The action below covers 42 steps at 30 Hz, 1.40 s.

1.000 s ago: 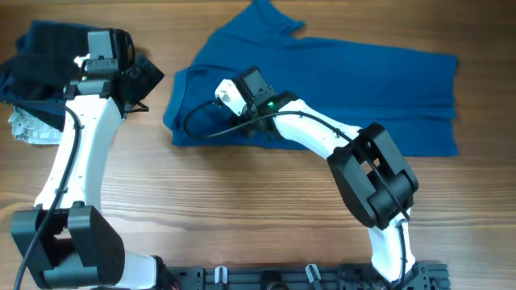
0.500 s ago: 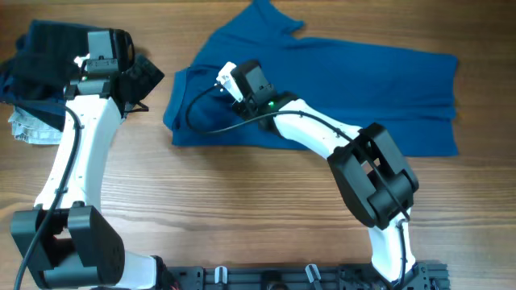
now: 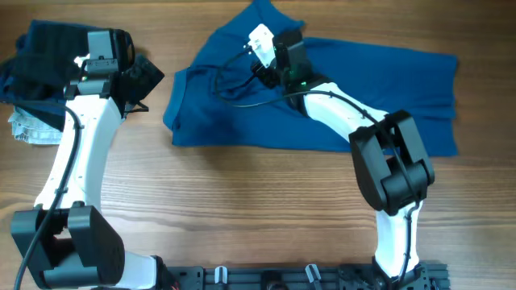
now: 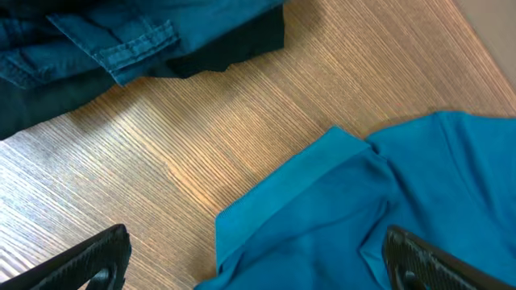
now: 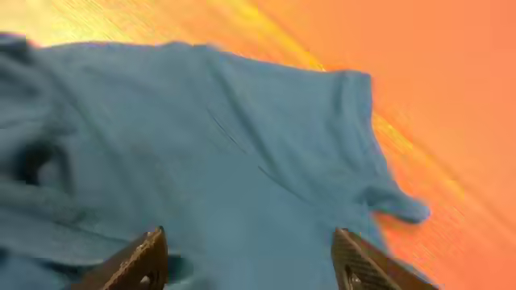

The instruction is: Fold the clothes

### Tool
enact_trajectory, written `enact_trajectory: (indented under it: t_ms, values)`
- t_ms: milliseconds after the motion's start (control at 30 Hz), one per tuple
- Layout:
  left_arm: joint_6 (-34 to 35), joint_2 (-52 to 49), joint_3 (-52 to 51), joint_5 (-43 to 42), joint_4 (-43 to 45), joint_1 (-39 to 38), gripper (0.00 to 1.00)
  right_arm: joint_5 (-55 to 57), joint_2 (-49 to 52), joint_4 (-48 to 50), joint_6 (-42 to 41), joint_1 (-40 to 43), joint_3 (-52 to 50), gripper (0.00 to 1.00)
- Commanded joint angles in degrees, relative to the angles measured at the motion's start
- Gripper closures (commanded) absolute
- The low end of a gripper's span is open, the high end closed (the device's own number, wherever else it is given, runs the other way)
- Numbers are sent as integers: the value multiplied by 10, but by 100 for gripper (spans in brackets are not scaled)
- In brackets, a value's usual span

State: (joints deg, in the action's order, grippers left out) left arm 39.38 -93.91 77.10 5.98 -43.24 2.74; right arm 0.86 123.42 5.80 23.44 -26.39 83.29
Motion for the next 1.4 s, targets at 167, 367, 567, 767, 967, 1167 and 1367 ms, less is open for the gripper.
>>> enact_trajectory:
  t_ms: [167, 367, 567, 767, 967, 1167, 1367]
  values:
    - [-1, 3, 5, 1, 1, 3, 0, -54, -51, -49, 81, -94, 25, 45]
    - [-1, 3, 5, 1, 1, 3, 0, -47, 0, -37, 44, -120, 25, 48]
    - [-1, 3, 5, 1, 1, 3, 0, 28, 44, 2, 19, -148, 25, 45]
    - [-1, 3, 5, 1, 1, 3, 0, 61, 80, 39, 20, -149, 25, 42]
    - [-1, 3, 5, 1, 1, 3, 0, 77, 82, 66, 20, -148, 25, 78]
    - [-1, 3, 5, 1, 1, 3, 0, 127, 82, 143, 36, -147, 35, 96]
    - [-1, 3, 5, 1, 1, 3, 0, 58, 88, 147, 29, -105, 35, 96]
